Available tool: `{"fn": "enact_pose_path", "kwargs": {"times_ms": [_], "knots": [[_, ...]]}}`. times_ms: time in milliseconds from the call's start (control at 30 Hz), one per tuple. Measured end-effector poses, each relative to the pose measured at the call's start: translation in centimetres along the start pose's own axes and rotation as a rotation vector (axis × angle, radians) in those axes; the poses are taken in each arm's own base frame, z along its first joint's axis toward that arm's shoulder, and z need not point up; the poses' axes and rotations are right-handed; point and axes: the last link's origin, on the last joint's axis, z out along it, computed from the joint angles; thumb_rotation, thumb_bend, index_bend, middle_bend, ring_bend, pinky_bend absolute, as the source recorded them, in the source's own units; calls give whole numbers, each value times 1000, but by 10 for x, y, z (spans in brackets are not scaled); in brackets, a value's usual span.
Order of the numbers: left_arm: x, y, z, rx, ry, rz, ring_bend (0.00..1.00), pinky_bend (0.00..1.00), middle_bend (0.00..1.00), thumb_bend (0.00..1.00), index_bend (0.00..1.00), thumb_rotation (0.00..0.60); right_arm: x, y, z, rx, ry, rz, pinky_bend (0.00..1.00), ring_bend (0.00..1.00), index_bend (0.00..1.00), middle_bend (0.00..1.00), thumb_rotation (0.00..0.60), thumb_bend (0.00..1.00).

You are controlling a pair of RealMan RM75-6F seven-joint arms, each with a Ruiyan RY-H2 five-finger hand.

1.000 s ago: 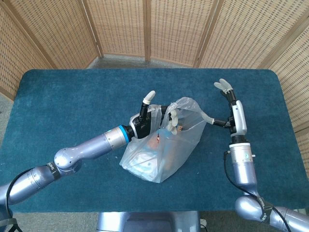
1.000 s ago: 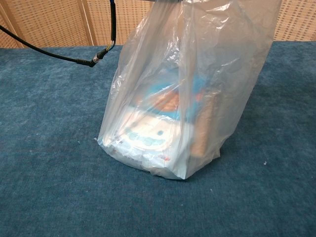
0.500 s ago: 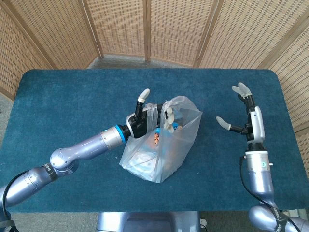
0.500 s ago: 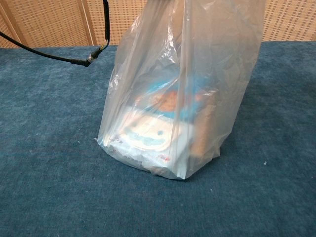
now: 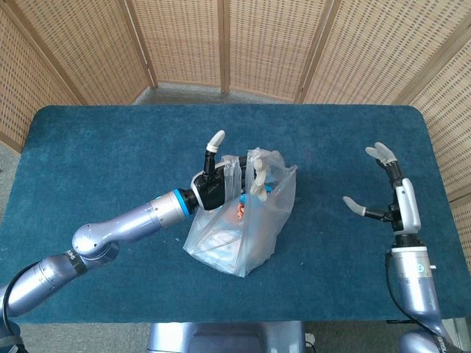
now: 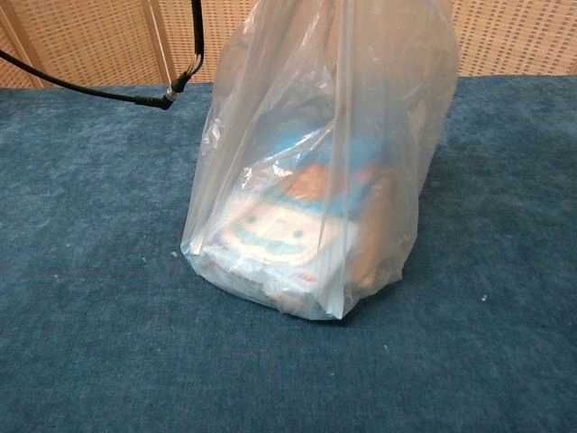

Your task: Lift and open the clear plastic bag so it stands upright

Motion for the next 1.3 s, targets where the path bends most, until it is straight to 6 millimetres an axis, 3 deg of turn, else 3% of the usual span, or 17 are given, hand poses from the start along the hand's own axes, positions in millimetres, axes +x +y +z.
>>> {"fn": "enact_pose_path", "kwargs": {"times_ms": [233, 567, 867, 1300], "knots": [[-1, 0, -1, 13, -21, -55, 620, 562, 584, 131, 515, 0, 3, 12, -15, -18, -3, -24, 83, 81, 77, 160, 583, 62], [-8, 7, -2, 10, -67, -137, 640, 627, 602, 140, 515, 0, 1, 20, -20, -20, -6, -31, 82, 81, 77, 160, 583, 62], [-18, 15, -7, -18, -82, -123, 656, 674, 608, 342, 515, 0, 3, 28, -28, -37, 2, -36, 83, 81, 77, 160, 586, 63], [-25, 33, -10, -82, -33, -74, 735, 761, 674, 521, 569, 0, 4, 33, -32, -43, 13, -23, 83, 81, 77, 160, 587, 65]]}}
